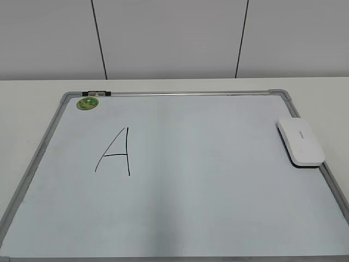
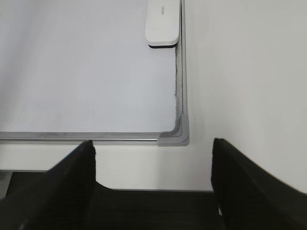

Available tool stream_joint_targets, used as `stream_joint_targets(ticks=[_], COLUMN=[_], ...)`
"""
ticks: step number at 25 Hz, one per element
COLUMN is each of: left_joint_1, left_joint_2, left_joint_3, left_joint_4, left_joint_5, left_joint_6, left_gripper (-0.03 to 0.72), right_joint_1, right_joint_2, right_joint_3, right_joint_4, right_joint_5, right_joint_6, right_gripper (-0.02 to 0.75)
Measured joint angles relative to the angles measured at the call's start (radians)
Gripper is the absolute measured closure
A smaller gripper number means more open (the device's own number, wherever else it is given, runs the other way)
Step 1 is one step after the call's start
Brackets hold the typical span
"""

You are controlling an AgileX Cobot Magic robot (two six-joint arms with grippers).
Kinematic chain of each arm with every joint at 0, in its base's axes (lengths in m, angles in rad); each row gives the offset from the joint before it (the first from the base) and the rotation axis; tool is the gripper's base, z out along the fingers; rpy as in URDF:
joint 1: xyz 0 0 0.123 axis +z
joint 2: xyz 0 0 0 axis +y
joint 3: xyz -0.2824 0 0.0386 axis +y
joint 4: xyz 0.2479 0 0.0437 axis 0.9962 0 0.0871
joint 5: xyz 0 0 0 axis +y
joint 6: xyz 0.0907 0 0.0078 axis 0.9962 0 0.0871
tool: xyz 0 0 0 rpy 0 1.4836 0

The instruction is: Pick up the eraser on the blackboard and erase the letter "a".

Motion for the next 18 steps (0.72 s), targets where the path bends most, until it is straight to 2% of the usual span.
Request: stream_joint_targets(ticks=[5, 12, 18], left_joint_1=[-0.008, -0.013, -0.03], left_joint_2=[0.0, -0.01, -0.025], left_joint_3=[0.094, 0.126, 0.14], left_joint_4=[0.0, 0.032, 0.032], left_joint_5=[-0.043, -0.141, -0.149], left_joint_6=[-0.001, 0.011, 0.019], left_gripper=[0.404, 0.412, 0.423], right_joint_1=[0.0, 0.032, 0.034], right_joint_2=[-0.037, -0.048, -0.048], right_joint_3=[0.089, 0.141, 0.15], right_joint_4=[-0.009, -0.026, -0.033], right_joint_5=[0.003, -0.086, -0.104], right_joint_6=[-0.012, -0.055, -0.056], right_gripper=[0.181, 0.181, 0.181])
